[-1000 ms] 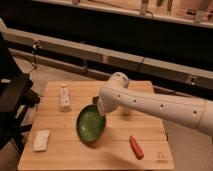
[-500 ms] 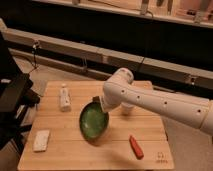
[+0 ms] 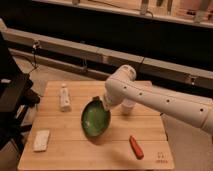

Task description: Pick up the ceramic bowl

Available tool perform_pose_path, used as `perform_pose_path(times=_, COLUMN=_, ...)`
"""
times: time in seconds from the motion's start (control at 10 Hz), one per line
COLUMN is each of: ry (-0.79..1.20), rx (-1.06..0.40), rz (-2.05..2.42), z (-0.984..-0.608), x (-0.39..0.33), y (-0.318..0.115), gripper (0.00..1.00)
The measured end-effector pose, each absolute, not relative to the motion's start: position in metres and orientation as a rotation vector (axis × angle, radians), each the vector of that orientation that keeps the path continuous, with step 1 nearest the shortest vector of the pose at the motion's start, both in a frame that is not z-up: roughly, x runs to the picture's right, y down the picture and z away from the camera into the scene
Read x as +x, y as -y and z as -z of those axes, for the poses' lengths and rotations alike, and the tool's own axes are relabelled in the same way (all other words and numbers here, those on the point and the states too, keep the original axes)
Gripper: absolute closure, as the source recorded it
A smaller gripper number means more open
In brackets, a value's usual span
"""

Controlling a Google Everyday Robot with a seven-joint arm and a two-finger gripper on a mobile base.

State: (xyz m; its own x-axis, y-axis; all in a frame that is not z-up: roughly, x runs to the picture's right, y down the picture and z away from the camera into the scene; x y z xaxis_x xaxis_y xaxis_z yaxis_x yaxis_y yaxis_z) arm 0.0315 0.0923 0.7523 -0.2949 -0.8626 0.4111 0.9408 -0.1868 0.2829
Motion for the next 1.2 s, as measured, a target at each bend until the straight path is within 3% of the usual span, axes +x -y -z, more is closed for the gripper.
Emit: perform_pose_path(times=1.2, ry=0.565, rx=-0.176, rz=1.791, z=-0.751, x=0.040, y=-0.076, gripper=0.99)
